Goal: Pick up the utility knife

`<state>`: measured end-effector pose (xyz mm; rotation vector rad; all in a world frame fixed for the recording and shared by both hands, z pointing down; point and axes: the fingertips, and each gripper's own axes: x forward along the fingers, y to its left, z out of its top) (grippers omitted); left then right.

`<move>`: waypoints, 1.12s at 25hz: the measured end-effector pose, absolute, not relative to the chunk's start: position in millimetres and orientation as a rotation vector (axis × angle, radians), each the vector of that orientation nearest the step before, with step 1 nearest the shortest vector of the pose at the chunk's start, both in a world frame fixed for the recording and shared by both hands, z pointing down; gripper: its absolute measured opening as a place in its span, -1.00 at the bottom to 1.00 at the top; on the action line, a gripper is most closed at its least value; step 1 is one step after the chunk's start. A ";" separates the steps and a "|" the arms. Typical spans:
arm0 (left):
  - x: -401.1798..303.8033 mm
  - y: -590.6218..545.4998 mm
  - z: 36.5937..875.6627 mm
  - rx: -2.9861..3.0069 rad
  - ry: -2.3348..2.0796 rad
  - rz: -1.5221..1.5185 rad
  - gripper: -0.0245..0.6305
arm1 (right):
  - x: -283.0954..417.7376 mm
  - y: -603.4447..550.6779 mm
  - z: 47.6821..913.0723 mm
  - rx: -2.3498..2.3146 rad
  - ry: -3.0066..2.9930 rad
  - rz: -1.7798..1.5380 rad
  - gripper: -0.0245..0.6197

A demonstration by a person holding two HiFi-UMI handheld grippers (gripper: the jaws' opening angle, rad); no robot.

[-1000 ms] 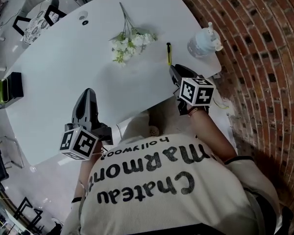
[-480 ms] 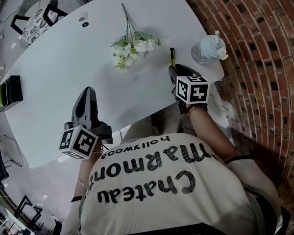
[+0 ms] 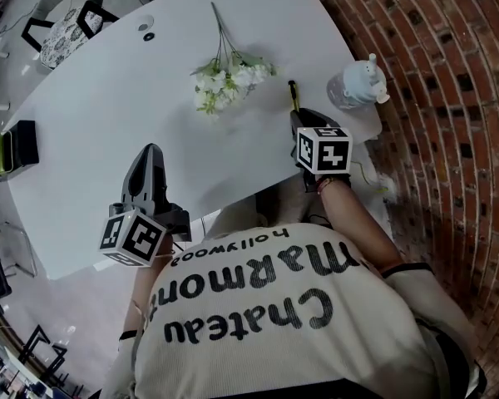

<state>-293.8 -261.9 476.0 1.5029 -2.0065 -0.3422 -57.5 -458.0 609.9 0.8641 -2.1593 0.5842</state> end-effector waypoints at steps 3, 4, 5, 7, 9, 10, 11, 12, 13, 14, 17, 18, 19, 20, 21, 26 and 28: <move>-292.2 -263.4 472.9 1.524 -2.000 -0.355 -0.92 | -57.0 -457.4 609.8 0.867 -2.148 0.609 -0.74; -290.8 -264.1 471.9 1.528 -1.995 -0.354 -0.92 | -56.6 -456.7 609.8 0.870 -2.143 0.620 -0.74; -289.3 -264.9 470.8 1.533 -1.991 -0.352 -0.92 | -56.1 -456.0 609.9 0.871 -2.138 0.631 -0.74; -286.5 -267.7 468.7 1.548 -1.984 -0.356 -0.92 | -54.3 -454.8 609.8 0.874 -2.131 0.650 -0.75; -283.7 -271.2 466.3 1.565 -1.977 -0.361 -0.92 | -51.6 -453.7 609.2 0.883 -2.127 0.668 -0.75; -282.2 -272.2 465.3 1.572 -1.974 -0.362 -0.92 | -50.0 -452.5 609.3 0.887 -2.125 0.676 -0.75; -280.4 -272.4 464.6 1.577 -1.972 -0.360 -0.92 | -48.4 -450.8 609.6 0.890 -2.123 0.680 -0.75; -278.4 -272.0 464.2 1.578 -1.969 -0.355 -0.92 | -46.8 -448.9 609.9 0.890 -2.121 0.681 -0.75; -276.2 -271.2 464.0 1.579 -1.967 -0.352 -0.92 | -45.4 -447.1 609.9 0.890 -2.121 0.679 -0.75; -274.1 -270.3 464.1 1.582 -1.963 -0.353 -0.92 | -44.0 -445.3 609.5 0.890 -2.121 0.677 -0.75; -268.1 -266.4 464.6 1.595 -1.954 -0.369 -0.92 | -40.4 -438.1 608.2 0.891 -2.118 0.689 -0.75; -265.8 -265.3 464.4 1.598 -1.950 -0.371 -0.92 | -39.3 -435.2 608.3 0.888 -2.118 0.697 -0.75; -263.3 -264.5 463.8 1.602 -1.946 -0.374 -0.92 | -38.1 -432.3 608.1 0.885 -2.118 0.703 -0.75; -260.7 -263.8 462.9 1.607 -1.941 -0.377 -0.92 | -36.7 -429.5 607.4 0.883 -2.119 0.706 -0.75; -258.0 -263.0 461.8 1.612 -1.936 -0.379 -0.92 | -35.2 -426.5 606.3 0.880 -2.119 0.705 -0.75; -242.5 -260.0 458.3 1.635 -1.912 -0.385 -0.92 | -28.3 -407.7 601.6 0.849 -2.114 0.723 -0.75; -235.3 -259.4 457.8 1.644 -1.898 -0.389 -0.92 | -26.2 -401.3 597.1 0.837 -2.119 0.728 -0.75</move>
